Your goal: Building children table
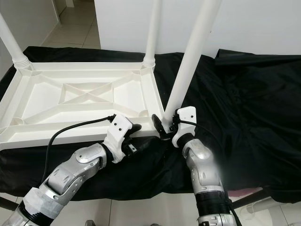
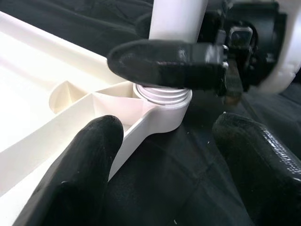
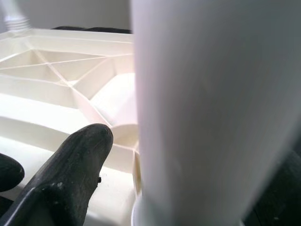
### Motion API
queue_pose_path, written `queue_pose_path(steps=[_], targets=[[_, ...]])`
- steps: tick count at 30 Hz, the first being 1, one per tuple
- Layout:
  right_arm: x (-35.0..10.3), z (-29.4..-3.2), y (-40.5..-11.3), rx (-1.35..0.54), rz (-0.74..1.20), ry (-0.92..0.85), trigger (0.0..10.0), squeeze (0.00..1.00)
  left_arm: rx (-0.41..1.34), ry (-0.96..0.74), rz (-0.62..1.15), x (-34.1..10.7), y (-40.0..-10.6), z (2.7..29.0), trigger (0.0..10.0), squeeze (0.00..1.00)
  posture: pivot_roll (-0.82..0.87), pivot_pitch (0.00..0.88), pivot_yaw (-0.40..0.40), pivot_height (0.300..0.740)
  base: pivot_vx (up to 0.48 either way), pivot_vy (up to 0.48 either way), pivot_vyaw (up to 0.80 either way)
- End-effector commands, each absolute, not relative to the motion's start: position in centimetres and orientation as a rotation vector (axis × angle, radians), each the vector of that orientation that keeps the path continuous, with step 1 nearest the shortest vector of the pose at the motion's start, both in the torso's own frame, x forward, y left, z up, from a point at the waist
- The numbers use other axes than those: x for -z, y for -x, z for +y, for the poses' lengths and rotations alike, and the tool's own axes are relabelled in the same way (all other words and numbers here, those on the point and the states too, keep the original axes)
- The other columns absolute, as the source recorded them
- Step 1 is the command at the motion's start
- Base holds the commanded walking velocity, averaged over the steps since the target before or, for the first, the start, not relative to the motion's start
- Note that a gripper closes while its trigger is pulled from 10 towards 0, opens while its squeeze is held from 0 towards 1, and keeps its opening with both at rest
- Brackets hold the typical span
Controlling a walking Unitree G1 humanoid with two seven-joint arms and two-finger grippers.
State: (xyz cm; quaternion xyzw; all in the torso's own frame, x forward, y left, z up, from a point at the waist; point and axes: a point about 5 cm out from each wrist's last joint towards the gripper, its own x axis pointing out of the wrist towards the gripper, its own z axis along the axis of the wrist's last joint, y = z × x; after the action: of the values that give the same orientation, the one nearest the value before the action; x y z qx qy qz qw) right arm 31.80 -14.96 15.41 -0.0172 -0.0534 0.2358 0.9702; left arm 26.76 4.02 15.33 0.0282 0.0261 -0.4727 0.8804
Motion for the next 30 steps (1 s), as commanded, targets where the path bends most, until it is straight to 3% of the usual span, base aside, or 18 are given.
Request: queue_pose_path(steps=[1,3,4,5,6,7,8,9,21,23,30], targets=[[-15.5,-14.9,-32.1,-0.527,-0.112,0.061,10.0,0.0,1.118,-0.066,0.052,-15.5,-26.1,3.5,10.0,0.0,0.0,0.072,-0.061,0.74,0.0,0.0,0.0],[-15.5,-14.9,-32.4,-0.552,-0.109,0.081,10.0,0.0,1.118,-0.067,0.052,-15.5,-26.1,3.5,10.0,0.0,0.0,0.071,-0.061,0.74,0.0,0.0,0.0],[-15.4,-15.0,-32.7,-0.571,-0.097,0.094,6.1,0.0,1.118,-0.067,0.052,-15.5,-26.1,3.5,10.0,0.0,0.0,0.07,-0.061,0.74,0.0,0.0,0.0],[-15.2,-15.0,-32.8,-0.586,-0.088,0.103,2.9,0.0,1.117,-0.067,0.051,-15.6,-26.1,3.5,10.0,0.0,0.01,0.069,-0.064,0.74,0.0,0.0,0.0],[-15.2,-15.0,-32.8,-0.586,-0.088,0.103,2.9,0.0,1.117,-0.067,0.051,-15.6,-26.1,3.5,10.0,0.0,0.01,0.069,-0.064,0.74,0.0,0.0,0.0],[-15.1,-15.1,-32.8,-0.599,-0.076,0.101,1.6,0.0,1.115,-0.067,0.051,-15.6,-26.1,3.6,10.0,0.0,0.01,0.069,-0.064,0.74,0.0,0.0,0.0],[-15.1,-15.1,-32.8,-0.599,-0.076,0.101,1.6,0.0,1.115,-0.067,0.051,-15.6,-26.1,3.6,10.0,0.0,0.01,0.069,-0.064,0.74,0.0,0.0,0.0],[-14.9,-15.3,-32.8,-0.607,-0.072,0.101,0.0,0.0,1.112,-0.067,0.051,-15.6,-26.1,3.6,10.0,0.0,0.01,0.07,-0.066,0.74,0.0,0.0,0.0],[-13.8,-16.0,-32.5,-0.622,-0.036,0.087,0.0,0.0,1.11,-0.065,0.052,-15.6,-26.0,3.7,10.0,0.0,0.01,0.074,-0.063,0.74,0.0,0.0,0.0],[-13.7,-16.0,-32.4,-0.609,-0.036,0.073,10.0,0.0,1.112,-0.065,0.053,-15.6,-26.0,3.7,10.0,0.0,0.01,0.074,-0.062,0.74,0.0,0.0,0.0],[-13.9,-15.5,-32.4,-0.518,-0.041,0.025,10.0,0.0,1.116,-0.066,0.057,-15.5,-25.9,3.7,10.0,0.0,0.0,0.079,-0.06,0.74,0.0,0.0,0.0]])
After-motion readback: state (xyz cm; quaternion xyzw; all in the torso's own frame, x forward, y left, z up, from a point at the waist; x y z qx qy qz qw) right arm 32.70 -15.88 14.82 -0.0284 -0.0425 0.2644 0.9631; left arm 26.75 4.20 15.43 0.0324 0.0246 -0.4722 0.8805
